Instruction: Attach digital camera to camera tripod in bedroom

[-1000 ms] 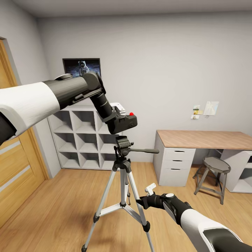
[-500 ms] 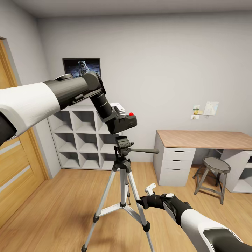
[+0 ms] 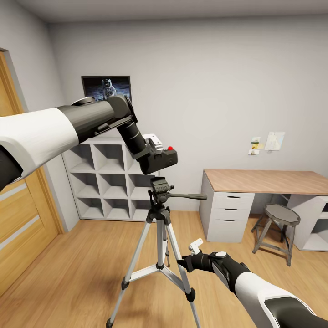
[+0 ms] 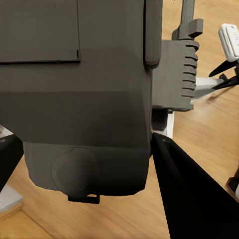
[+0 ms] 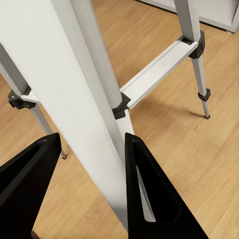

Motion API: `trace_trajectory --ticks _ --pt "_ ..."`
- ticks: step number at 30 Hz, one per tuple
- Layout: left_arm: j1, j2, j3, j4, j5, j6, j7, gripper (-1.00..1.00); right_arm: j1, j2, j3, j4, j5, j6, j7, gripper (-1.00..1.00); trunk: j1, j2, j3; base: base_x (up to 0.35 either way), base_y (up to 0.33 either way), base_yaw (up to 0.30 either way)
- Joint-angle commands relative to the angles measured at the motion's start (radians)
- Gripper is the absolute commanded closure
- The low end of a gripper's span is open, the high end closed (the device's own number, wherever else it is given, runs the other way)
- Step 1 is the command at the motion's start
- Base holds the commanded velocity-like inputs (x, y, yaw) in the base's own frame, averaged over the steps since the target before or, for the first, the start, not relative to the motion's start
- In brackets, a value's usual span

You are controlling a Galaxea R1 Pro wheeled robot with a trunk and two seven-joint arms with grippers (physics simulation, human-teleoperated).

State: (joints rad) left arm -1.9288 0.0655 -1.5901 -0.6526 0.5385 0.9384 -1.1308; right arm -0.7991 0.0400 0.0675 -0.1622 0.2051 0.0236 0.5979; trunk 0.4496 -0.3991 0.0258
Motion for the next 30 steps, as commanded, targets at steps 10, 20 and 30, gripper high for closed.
trace_trajectory --ticks 10,20,30 --pt "0.002 0.001 -0.004 -0.001 0.007 -0.030 0.005 1.00 0.000 0.000 0.009 -0.002 -0.004 0.002 0.000 1.00 0.000 -0.001 -0.001 0.000 0.000 0.000" --pt "0.019 -0.008 -0.004 -0.002 0.016 -0.032 0.051 1.00 0.000 0.000 0.009 -0.002 -0.003 0.002 0.000 1.00 0.000 -0.001 -0.001 0.000 0.000 0.000" --pt "0.061 -0.012 -0.004 0.017 0.009 -0.033 0.056 1.00 0.000 0.000 0.009 -0.002 -0.003 0.002 0.000 1.00 0.000 -0.001 -0.001 0.000 0.000 0.000"
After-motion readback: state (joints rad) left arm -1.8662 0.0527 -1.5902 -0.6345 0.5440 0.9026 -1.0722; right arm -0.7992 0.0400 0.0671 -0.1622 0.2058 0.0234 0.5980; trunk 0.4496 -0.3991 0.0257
